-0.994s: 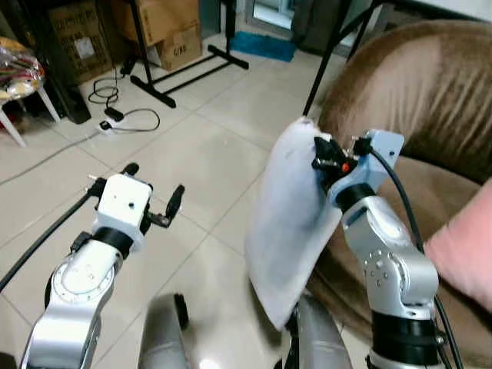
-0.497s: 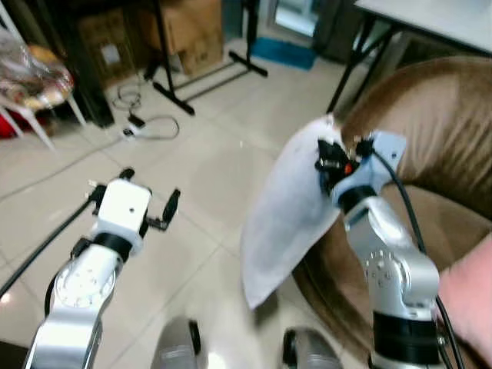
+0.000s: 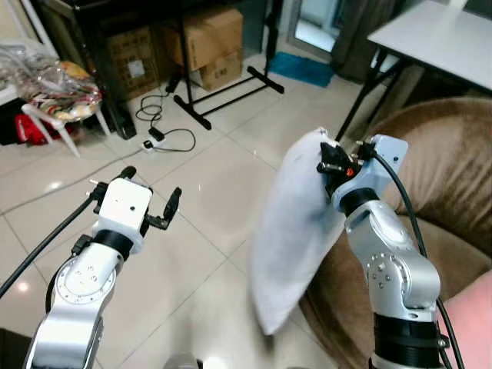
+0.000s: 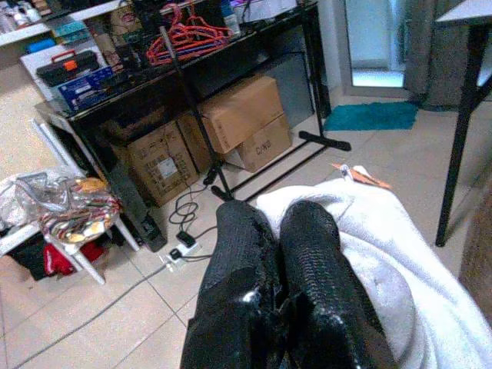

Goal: Move the pillow to the sofa from floor

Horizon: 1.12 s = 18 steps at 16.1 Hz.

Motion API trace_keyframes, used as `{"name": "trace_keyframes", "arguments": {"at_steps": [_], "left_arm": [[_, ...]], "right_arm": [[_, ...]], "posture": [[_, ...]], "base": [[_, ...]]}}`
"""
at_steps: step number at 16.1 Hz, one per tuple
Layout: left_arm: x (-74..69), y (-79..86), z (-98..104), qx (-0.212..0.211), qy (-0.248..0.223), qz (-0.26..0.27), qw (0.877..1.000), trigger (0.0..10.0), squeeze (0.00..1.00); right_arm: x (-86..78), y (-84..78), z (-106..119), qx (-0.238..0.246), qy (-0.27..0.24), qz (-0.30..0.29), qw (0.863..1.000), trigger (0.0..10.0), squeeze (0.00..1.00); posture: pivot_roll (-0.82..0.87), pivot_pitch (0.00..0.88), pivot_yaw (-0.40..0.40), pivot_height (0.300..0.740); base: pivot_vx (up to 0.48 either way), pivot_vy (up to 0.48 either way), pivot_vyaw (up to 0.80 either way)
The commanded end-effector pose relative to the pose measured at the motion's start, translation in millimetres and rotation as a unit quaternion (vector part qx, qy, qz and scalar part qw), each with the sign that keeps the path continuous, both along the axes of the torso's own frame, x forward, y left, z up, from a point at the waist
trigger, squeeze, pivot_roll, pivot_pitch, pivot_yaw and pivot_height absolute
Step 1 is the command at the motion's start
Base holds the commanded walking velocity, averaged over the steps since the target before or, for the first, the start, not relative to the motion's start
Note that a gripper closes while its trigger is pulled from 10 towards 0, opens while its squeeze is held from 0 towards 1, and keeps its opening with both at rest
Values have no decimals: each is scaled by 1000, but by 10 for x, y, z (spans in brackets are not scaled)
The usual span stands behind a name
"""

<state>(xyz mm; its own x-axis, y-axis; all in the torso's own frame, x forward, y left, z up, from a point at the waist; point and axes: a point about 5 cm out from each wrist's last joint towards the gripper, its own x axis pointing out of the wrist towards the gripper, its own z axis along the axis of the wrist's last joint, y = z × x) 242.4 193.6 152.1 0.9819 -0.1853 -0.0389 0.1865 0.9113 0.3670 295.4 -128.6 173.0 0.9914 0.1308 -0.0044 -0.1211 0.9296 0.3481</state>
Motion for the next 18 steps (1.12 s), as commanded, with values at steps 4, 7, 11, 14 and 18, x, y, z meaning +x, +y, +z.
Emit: {"name": "trace_keyframes", "arguments": {"at_steps": [4, 7, 11, 14, 18], "left_arm": [[23, -19, 46, -19, 1, -22, 1000, 10000, 0], [29, -22, 42, -22, 4, -25, 999, 10000, 0], [40, -19, 44, -20, 7, -30, 999, 10000, 0], [42, -28, 45, -20, 8, -34, 999, 10000, 0], [32, -19, 47, -21, 9, -36, 999, 10000, 0]], "right_arm": [[84, 87, 56, -9, -13, 21, 1000, 10000, 0], [133, 89, 68, -6, -14, 17, 1000, 10000, 0], [150, 77, 55, -3, -14, 10, 1000, 10000, 0], [150, 90, 51, -1, -14, 13, 1000, 10000, 0], [158, 121, 33, 0, -12, 19, 1000, 10000, 0]], "posture": [[-48, 0, -58, 740], [-50, 0, -54, 740], [-50, 0, -47, 740], [-48, 0, -47, 740], [-43, 0, -52, 740]], "base": [[0, 0, 0], [0, 0, -796], [0, 0, -800], [80, 0, -800], [260, 0, -800]]}}
